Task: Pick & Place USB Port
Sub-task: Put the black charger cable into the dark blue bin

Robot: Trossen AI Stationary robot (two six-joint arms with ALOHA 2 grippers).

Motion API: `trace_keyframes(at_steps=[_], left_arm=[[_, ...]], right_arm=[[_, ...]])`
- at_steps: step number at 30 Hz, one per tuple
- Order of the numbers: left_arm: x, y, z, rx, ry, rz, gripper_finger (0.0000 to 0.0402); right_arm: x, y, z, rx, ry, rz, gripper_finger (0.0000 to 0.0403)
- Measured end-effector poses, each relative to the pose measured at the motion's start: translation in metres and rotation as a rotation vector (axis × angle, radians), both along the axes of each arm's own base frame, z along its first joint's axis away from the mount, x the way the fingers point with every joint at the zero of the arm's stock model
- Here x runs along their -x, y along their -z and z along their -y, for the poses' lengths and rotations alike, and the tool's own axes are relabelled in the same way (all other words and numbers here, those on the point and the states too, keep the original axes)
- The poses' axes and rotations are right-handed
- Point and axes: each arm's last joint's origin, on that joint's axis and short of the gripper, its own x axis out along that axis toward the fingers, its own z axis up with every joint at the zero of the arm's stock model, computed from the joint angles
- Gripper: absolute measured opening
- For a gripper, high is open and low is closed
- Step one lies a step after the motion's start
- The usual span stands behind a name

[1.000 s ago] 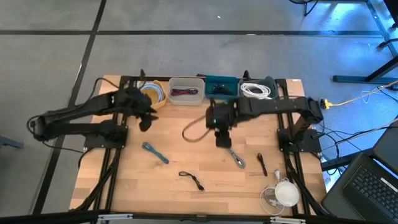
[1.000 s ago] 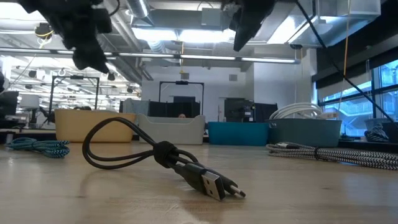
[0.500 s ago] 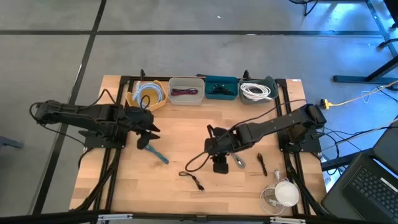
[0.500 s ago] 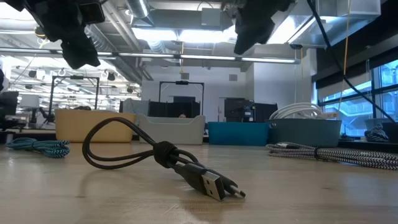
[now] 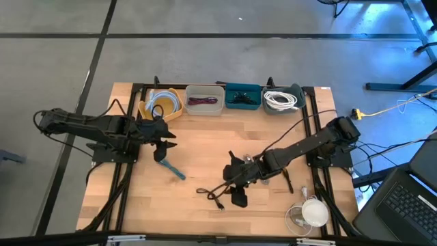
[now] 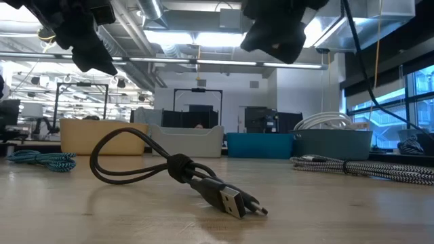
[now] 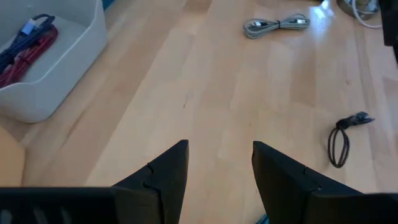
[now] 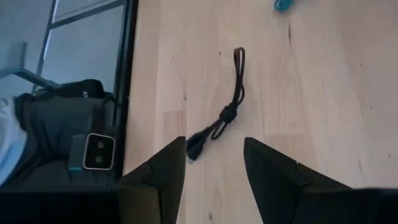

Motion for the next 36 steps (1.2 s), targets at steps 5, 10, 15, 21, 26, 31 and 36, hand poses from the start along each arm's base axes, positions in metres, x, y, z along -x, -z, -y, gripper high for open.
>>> trace_keyframes(at_steps=[5, 10, 15, 21, 26, 31, 36], left_arm=[[0.0, 0.0, 0.0, -0.002, -0.017, 0.002, 0.0168], [-0.005, -0.003, 0.007, 0.076, 0.04, 0.051, 0.0168], [-0.028, -0.009, 0.036, 0.072, 0.234, 0.192, 0.0168], [-0.064, 0.02, 0.082, -0.06, 0.425, 0.173, 0.0168], [-0.088, 0.06, 0.106, -0.091, 0.485, 0.101, 0.0168], [-0.107, 0.079, 0.121, -0.122, 0.535, 0.031, 0.0168], [-0.121, 0.09, 0.134, -0.105, 0.589, -0.015, 0.0168]], right_arm=[[0.003, 0.009, -0.006, 0.076, 0.014, -0.013, 0.0165], [0.027, 0.014, 0.009, 0.333, 0.124, -0.189, 0.0165], [0.055, 0.007, 0.02, 0.582, 0.267, -0.292, 0.0165], [0.07, 0.0, 0.025, 0.623, 0.344, -0.356, 0.0165], [0.073, -0.001, 0.026, 0.627, 0.365, -0.368, 0.0165], [0.072, -0.001, 0.027, 0.629, 0.369, -0.36, 0.0165], [0.071, -0.001, 0.026, 0.63, 0.374, -0.349, 0.0165]])
